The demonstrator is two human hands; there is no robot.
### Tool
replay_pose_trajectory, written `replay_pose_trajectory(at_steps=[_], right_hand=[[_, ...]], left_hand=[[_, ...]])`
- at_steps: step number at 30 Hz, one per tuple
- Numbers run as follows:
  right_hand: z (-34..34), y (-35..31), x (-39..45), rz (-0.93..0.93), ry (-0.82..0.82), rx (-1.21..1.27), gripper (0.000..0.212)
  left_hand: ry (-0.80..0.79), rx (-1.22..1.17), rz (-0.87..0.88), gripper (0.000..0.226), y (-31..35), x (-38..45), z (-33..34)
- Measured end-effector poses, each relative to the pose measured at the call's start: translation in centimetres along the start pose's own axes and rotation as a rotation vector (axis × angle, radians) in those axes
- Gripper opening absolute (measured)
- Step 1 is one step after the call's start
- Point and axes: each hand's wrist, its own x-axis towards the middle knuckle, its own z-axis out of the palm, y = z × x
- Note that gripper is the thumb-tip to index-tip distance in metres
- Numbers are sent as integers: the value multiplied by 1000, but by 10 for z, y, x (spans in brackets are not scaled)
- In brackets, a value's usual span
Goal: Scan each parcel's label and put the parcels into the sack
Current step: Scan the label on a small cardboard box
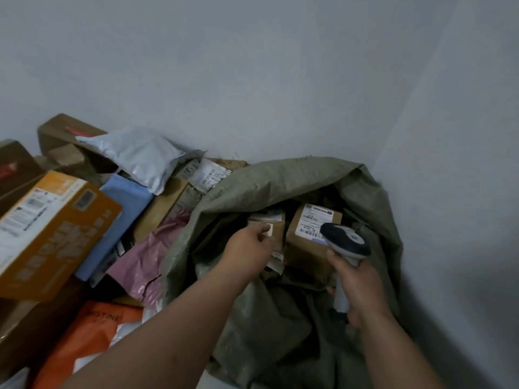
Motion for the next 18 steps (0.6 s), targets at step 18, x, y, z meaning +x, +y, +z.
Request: replay_pose_trajectory(at_steps=[18], right_hand=[[111, 31, -231, -38, -352, -232, 23]], left_hand=[[169, -266, -78, 12, -131, -144, -184]])
